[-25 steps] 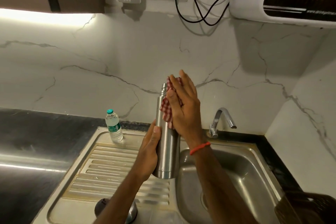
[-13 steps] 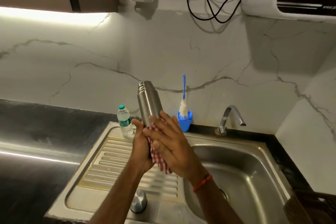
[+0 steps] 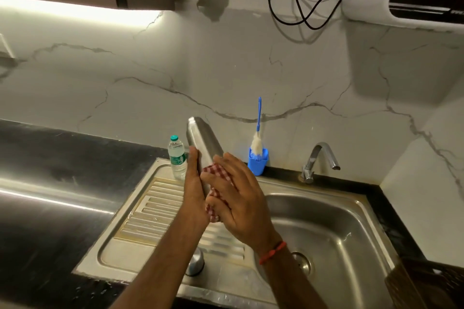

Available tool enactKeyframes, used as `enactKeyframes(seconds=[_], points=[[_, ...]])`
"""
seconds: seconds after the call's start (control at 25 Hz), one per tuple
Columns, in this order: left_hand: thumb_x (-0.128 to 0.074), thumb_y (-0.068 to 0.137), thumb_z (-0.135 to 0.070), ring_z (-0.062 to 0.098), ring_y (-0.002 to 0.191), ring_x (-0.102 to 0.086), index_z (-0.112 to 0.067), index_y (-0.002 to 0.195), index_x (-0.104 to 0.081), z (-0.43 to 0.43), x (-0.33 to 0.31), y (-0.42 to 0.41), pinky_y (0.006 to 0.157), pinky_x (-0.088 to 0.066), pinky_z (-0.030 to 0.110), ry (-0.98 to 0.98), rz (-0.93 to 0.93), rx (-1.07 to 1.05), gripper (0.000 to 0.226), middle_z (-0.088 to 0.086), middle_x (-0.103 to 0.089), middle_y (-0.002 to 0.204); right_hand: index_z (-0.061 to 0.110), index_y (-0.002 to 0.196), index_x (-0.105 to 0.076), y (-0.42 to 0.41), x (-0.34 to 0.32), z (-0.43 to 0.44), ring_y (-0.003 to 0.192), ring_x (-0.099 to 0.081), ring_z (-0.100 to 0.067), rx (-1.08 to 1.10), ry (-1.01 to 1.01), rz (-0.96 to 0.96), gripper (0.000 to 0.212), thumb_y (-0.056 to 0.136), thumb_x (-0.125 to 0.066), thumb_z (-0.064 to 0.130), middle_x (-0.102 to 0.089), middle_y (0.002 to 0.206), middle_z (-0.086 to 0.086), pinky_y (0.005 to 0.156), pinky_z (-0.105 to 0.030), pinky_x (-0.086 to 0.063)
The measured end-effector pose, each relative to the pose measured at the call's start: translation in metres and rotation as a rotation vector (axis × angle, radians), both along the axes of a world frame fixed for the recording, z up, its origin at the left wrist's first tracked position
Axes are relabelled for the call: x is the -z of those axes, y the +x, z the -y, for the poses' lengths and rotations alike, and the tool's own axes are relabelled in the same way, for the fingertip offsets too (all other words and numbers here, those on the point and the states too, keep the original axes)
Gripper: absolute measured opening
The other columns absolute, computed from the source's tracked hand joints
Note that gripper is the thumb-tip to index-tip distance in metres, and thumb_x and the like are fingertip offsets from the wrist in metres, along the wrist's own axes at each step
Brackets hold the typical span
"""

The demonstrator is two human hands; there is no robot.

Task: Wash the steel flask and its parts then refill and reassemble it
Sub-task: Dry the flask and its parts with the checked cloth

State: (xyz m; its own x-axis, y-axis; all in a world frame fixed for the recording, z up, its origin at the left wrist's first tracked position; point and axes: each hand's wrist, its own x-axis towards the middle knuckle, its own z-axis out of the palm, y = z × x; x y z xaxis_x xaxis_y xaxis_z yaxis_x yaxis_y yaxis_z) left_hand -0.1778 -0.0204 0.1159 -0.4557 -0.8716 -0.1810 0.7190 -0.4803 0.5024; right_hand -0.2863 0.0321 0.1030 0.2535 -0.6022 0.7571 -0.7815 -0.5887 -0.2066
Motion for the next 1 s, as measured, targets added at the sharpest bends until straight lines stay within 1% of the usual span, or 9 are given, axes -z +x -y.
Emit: enactKeyframes(seconds=[0.16, 0.28, 0.32, 0.4, 0.52, 0.6, 0.68, 0.8, 1.0], points=[[-0.067, 0.084, -0.055, 0.023, 0.079, -0.075, -0.003, 0.103, -0.072, -0.030, -0.006, -0.016, 0.073, -0.064, 0.034, 0.141, -0.172, -0.104, 0.055, 0.012, -0.073, 0.090, 0.034, 0.130, -0.058, 0.019, -0.003, -0.003, 0.128, -0.054, -0.007, 0.025, 0.119, 0.618, 0.037, 0.103, -0.039, 0.051, -0.060, 0.135, 0.010, 0.104, -0.028, -0.048], [-0.063, 0.091, -0.046, 0.027, 0.073, -0.077, -0.005, 0.109, -0.066, -0.037, -0.011, -0.025, 0.071, -0.062, 0.040, 0.184, -0.099, -0.228, 0.044, 0.016, -0.076, 0.085, 0.044, 0.112, -0.061, 0.029, -0.019, 0.002, 0.112, -0.064, -0.007, 0.042, 0.397, 1.222, 0.026, 0.100, -0.041, 0.055, -0.069, 0.113, 0.016, 0.099, -0.032, -0.053], [-0.060, 0.093, -0.046, 0.026, 0.070, -0.077, -0.006, 0.108, -0.066, -0.037, -0.011, -0.026, 0.073, -0.059, 0.039, 0.185, -0.066, -0.273, 0.043, 0.015, -0.077, 0.083, 0.043, 0.111, -0.062, 0.031, -0.020, 0.004, 0.110, -0.064, -0.006, 0.042, 0.478, 1.285, 0.027, 0.100, -0.039, 0.052, -0.070, 0.111, 0.014, 0.101, -0.035, -0.052], [-0.057, 0.094, -0.048, 0.024, 0.067, -0.076, -0.007, 0.104, -0.065, -0.034, -0.010, -0.024, 0.072, -0.058, 0.038, 0.192, -0.058, -0.310, 0.044, 0.013, -0.076, 0.078, 0.037, 0.125, -0.058, 0.033, -0.013, 0.000, 0.118, -0.060, -0.002, 0.074, 0.407, 1.062, 0.032, 0.103, -0.037, 0.047, -0.065, 0.124, 0.012, 0.106, -0.035, -0.049], [-0.059, 0.090, -0.052, 0.023, 0.072, -0.072, -0.004, 0.100, -0.069, -0.024, -0.011, -0.016, 0.077, -0.059, 0.034, 0.189, -0.123, -0.224, 0.050, 0.011, -0.073, 0.077, 0.028, 0.149, -0.037, 0.019, 0.014, -0.005, 0.148, -0.030, -0.017, 0.036, 0.091, 0.373, 0.045, 0.106, -0.037, 0.041, -0.032, 0.160, -0.004, 0.119, -0.026, -0.031], [-0.054, 0.092, -0.056, 0.019, 0.066, -0.071, -0.004, 0.080, -0.078, -0.023, -0.008, -0.014, 0.073, -0.058, 0.030, 0.178, -0.108, -0.152, 0.058, 0.007, -0.071, 0.071, 0.032, 0.145, -0.042, 0.004, 0.013, -0.001, 0.153, -0.016, -0.032, -0.003, -0.018, 0.074, 0.041, 0.105, -0.044, 0.039, -0.021, 0.163, -0.006, 0.123, -0.034, -0.022], [-0.053, 0.092, -0.059, 0.015, 0.063, -0.070, -0.008, 0.085, -0.079, -0.025, -0.007, -0.014, 0.069, -0.057, 0.029, 0.132, -0.060, -0.099, 0.057, 0.002, -0.072, 0.073, 0.032, 0.142, -0.047, -0.006, 0.001, 0.006, 0.152, -0.016, -0.034, -0.002, -0.104, -0.100, 0.040, 0.104, -0.046, 0.040, -0.027, 0.161, -0.003, 0.122, -0.045, -0.023], [-0.070, 0.078, -0.052, 0.021, 0.078, -0.075, -0.009, 0.114, -0.068, -0.024, -0.012, -0.013, 0.077, -0.059, 0.036, 0.104, 0.008, -0.112, 0.056, 0.009, -0.076, 0.087, 0.026, 0.142, -0.053, -0.003, -0.016, 0.009, 0.142, -0.041, -0.023, 0.086, -0.065, 0.012, 0.040, 0.104, -0.043, 0.035, -0.049, 0.149, -0.002, 0.113, -0.044, -0.041], [-0.075, 0.077, -0.050, 0.024, 0.084, -0.073, -0.009, 0.132, -0.057, -0.020, -0.005, -0.007, 0.066, -0.063, 0.037, 0.125, 0.027, -0.065, 0.071, 0.012, -0.074, 0.097, 0.038, 0.136, -0.049, 0.010, -0.046, 0.006, 0.088, -0.068, -0.004, 0.088, 0.157, 0.789, 0.035, 0.104, -0.038, 0.047, -0.064, 0.106, 0.027, 0.069, -0.032, -0.062]])
